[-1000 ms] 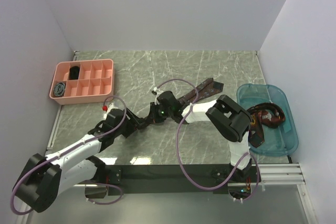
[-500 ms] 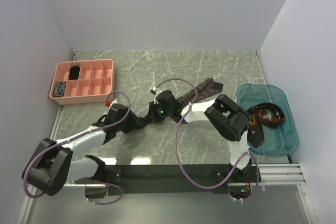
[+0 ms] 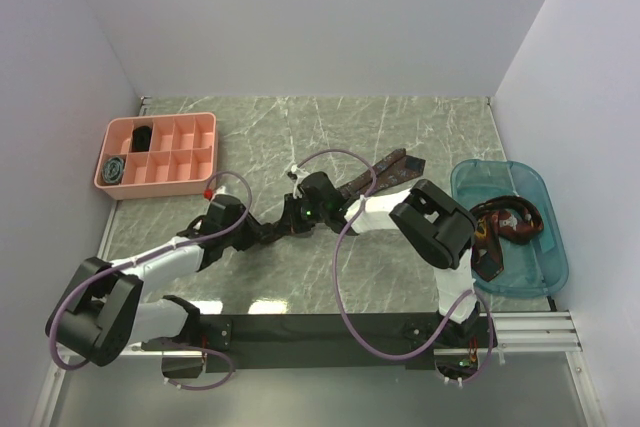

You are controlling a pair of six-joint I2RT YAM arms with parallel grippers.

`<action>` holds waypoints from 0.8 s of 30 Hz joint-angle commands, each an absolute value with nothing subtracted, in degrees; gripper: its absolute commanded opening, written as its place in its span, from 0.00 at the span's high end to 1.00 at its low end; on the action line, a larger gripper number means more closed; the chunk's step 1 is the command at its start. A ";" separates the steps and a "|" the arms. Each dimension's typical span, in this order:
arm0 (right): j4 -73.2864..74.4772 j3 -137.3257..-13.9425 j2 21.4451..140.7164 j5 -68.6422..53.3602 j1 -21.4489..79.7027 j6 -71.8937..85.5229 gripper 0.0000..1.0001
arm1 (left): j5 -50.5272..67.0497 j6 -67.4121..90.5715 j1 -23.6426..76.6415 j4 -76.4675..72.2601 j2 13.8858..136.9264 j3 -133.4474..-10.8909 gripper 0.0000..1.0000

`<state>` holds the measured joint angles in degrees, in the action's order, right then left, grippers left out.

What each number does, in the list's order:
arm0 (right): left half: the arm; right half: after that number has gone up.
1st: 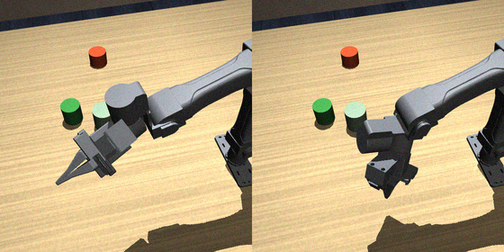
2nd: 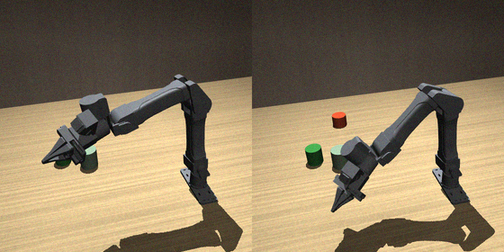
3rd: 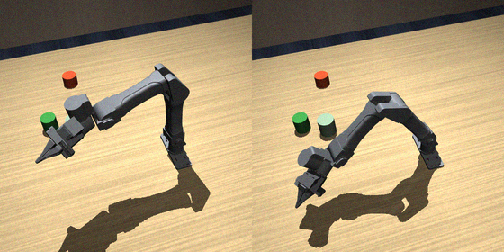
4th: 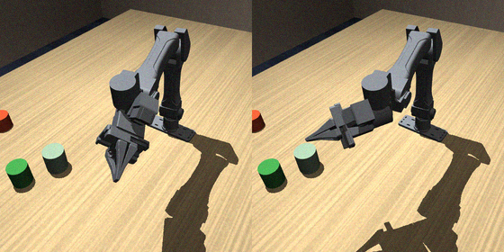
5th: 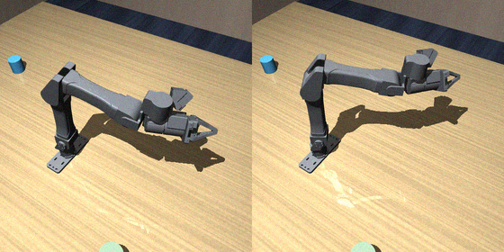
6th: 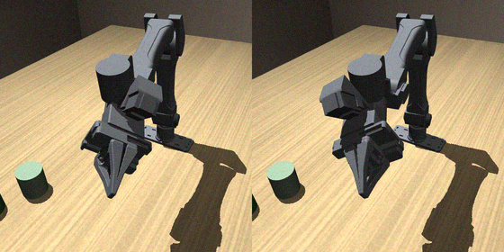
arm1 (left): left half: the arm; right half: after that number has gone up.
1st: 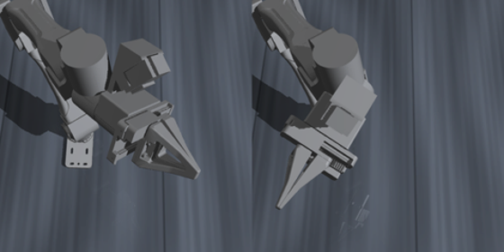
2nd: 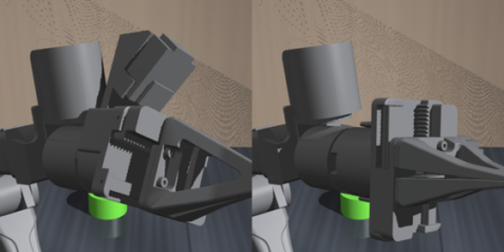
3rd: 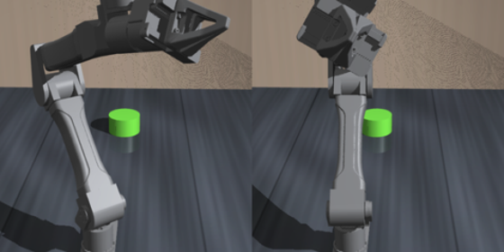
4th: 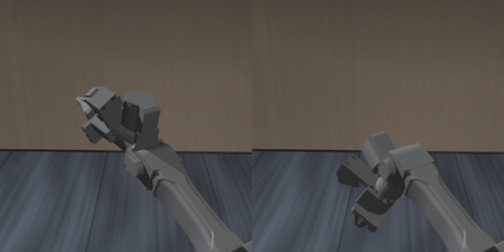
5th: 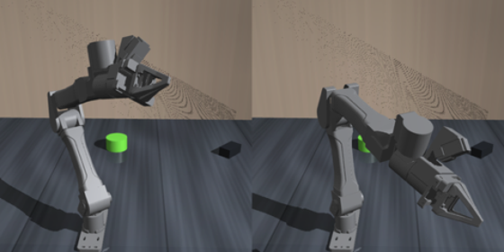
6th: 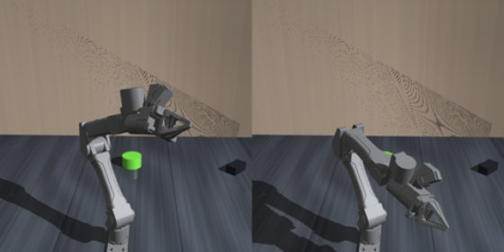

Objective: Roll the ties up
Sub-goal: Roll the tie

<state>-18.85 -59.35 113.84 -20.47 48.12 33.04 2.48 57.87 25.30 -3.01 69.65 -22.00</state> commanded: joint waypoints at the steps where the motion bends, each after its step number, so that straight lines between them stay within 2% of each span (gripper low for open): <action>1: -13.45 -57.83 112.42 -18.37 48.08 30.67 0.83 | 1.85 57.21 25.14 -0.71 69.87 -25.66 0.99; 7: -14.23 -55.29 105.31 -14.77 47.99 28.13 0.67 | 0.18 58.27 25.14 11.85 69.00 -31.63 0.99; 12: -16.61 -52.56 101.70 -12.40 48.86 25.06 0.62 | 0.18 58.80 25.14 14.68 68.91 -33.05 0.99; 18: -21.96 -48.43 98.35 -0.10 56.32 14.95 0.42 | 0.18 59.33 25.14 17.14 71.01 -34.54 0.99; 24: -25.04 -49.57 102.47 16.76 64.59 6.78 0.41 | 0.18 59.94 25.14 19.77 72.60 -36.74 0.99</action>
<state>-20.12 -48.84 101.08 4.64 61.56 13.34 1.15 59.22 25.32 17.91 72.34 -34.13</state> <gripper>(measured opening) 0.589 0.275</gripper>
